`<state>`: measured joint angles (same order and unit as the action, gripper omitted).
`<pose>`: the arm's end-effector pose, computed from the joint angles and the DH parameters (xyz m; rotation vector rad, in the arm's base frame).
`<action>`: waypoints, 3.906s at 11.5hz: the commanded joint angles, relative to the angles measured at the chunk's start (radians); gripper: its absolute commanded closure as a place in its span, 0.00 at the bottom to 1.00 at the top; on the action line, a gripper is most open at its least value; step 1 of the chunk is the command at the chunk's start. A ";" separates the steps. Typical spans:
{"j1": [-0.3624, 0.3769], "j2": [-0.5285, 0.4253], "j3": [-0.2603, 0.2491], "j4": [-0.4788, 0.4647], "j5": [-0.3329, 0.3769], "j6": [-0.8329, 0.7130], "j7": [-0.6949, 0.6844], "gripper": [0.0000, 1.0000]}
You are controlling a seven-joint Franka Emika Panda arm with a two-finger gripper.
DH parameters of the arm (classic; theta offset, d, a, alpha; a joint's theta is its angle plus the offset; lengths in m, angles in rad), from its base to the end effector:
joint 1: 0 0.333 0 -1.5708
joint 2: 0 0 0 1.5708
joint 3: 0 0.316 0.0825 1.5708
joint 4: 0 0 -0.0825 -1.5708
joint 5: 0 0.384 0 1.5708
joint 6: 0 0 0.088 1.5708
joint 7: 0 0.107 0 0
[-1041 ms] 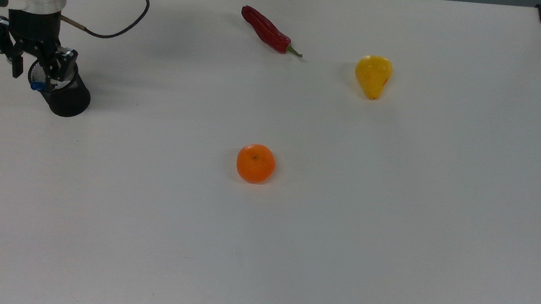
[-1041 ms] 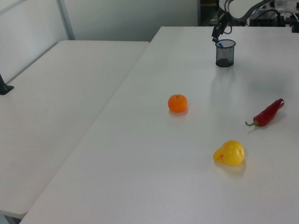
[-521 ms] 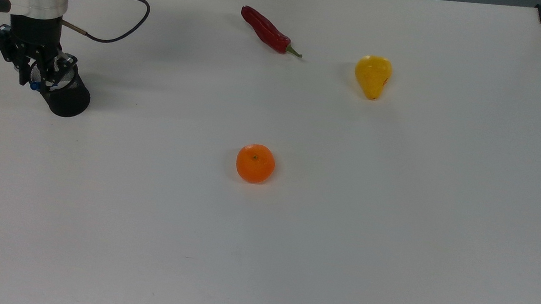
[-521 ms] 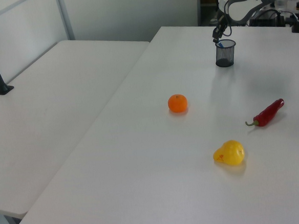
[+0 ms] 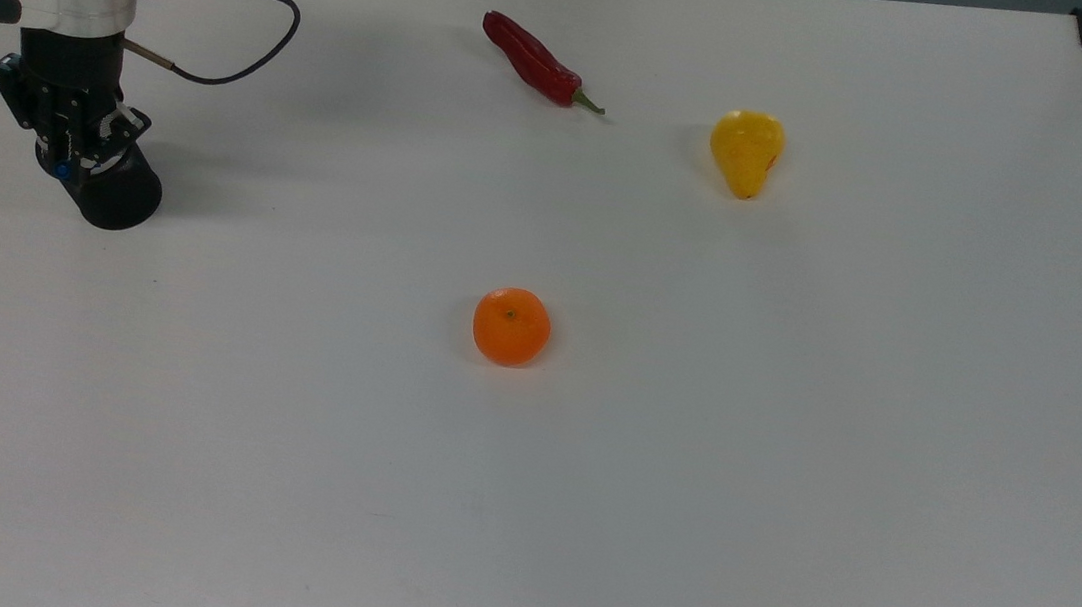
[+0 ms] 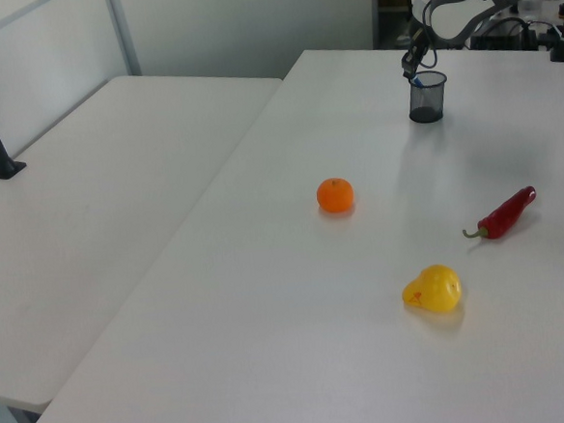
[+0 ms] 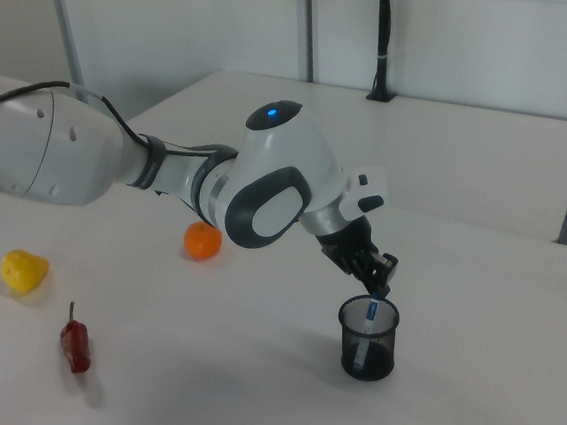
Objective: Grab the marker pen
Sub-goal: 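Lower the gripper into the cup and close on the blue marker, then lift the marker straight up out of the pen cup, then carry the marker across the table toward the yellow pear, then lower the marker onto the table beside the yellow pear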
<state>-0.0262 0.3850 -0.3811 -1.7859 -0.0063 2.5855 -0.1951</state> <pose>0.6353 -0.2447 0.4001 2.8214 -0.2130 0.5476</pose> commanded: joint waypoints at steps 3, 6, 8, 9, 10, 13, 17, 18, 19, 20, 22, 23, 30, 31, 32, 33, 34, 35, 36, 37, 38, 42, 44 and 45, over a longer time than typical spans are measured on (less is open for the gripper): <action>-0.001 -0.063 -0.005 -0.017 -0.009 0.013 -0.026 0.98; -0.003 -0.150 -0.005 -0.014 -0.006 0.008 -0.027 0.98; 0.002 -0.222 -0.005 -0.012 0.000 -0.002 -0.029 1.00; 0.015 -0.259 -0.002 -0.010 0.005 -0.016 -0.027 1.00; 0.031 -0.280 0.002 -0.010 0.005 -0.030 -0.024 1.00; 0.090 -0.345 0.028 0.025 0.029 -0.157 -0.006 1.00; 0.186 -0.403 0.060 0.060 0.123 -0.401 0.034 1.00; 0.216 -0.399 0.067 0.071 0.127 -0.450 0.083 0.99; 0.244 -0.396 0.067 0.074 0.131 -0.464 0.118 0.99; 0.285 -0.387 0.071 0.074 0.132 -0.476 0.178 0.98; 0.307 -0.351 0.144 0.075 0.134 -0.507 0.290 0.98; 0.305 -0.322 0.190 0.075 0.134 -0.504 0.360 0.99; 0.307 -0.092 0.441 0.111 0.117 -0.435 0.533 0.98; 0.313 -0.071 0.447 0.112 0.115 -0.423 0.533 0.98; 0.330 -0.045 0.449 0.112 0.112 -0.388 0.533 0.98; 0.334 -0.031 0.449 0.112 0.109 -0.365 0.533 0.98; 0.336 -0.008 0.458 0.112 0.103 -0.341 0.531 0.98; 0.339 0.014 0.473 0.112 0.089 -0.326 0.531 0.98; 0.351 0.041 0.476 0.112 0.066 -0.296 0.531 0.98; 0.367 0.054 0.476 0.112 0.057 -0.277 0.531 0.98; 0.376 0.077 0.476 0.112 0.043 -0.257 0.531 0.97; 0.400 0.147 0.476 0.112 -0.024 -0.154 0.526 0.95; 0.405 0.163 0.476 0.112 -0.049 -0.146 0.525 0.95; 0.405 0.170 0.476 0.112 -0.053 -0.134 0.523 0.95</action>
<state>0.3701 0.5344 0.0997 -1.6807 -0.0313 2.4197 0.3196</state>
